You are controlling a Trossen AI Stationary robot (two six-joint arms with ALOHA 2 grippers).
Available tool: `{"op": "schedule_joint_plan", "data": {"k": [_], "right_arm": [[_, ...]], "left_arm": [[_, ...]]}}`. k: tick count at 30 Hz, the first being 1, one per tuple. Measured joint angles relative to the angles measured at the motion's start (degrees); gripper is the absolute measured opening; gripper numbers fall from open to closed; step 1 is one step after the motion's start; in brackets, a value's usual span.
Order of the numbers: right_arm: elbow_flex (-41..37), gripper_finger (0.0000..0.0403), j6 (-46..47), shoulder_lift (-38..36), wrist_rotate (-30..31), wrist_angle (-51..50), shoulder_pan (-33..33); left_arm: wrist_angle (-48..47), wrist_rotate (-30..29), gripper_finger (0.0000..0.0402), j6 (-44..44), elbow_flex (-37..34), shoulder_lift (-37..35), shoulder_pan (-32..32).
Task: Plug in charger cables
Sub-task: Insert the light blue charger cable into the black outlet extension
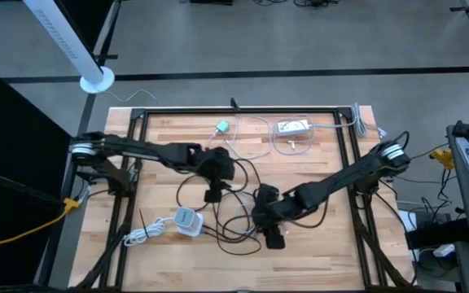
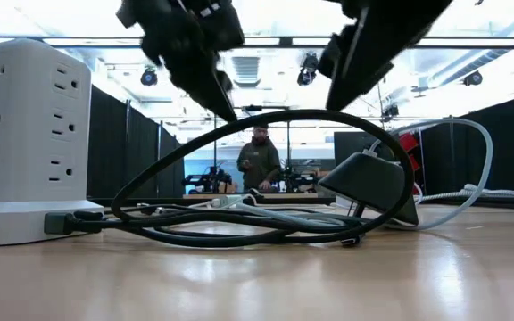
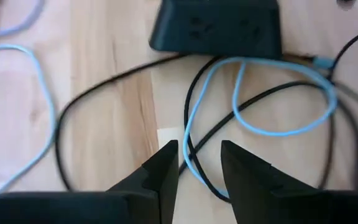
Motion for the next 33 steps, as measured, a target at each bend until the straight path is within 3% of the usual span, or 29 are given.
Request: {"op": "schedule_joint_plan", "data": {"k": [7,12,17,19,25,30,33], "right_arm": [[7.79,0.0015,1.26,7.29,2.64,-3.89,-0.45],[9.81,0.0014,3.75,10.62,5.26,-6.37,-3.18],[9.22,0.0003,9.14,11.15,5.79,-37.94,-6.45],[9.16,0.0002,10.38,9.27,7.27,-43.35,-6.76],[9.25,0.0001,11.94,0.75,9.39,-36.29,-5.97],[8.89,0.0,12.35,-1.58,16.81,-30.27,-7.5],[6.22,0.0,10.63,-0.63,17.1,-20.76,-10.06]], "left_arm": [[-8.71,0.03,0.0103,-5.12,0.0,-9.59,-0.21],[-15.31,0.11,0.0103,-7.9,0.0,-15.29,-1.46],[-22.31,0.15,0.0103,-11.86,-0.02,-19.81,-4.17],[-24.13,0.06,0.0103,-13.19,-0.13,-21.26,-5.94],[-22.09,-0.88,0.0103,-15.3,-0.97,-23.52,-10.25],[-19.29,-4.39,0.0103,-15.63,-1.22,-23.72,-11.61],[-17.13,-5.21,0.0103,-14.62,-1.22,-23.52,-11.58]]}}
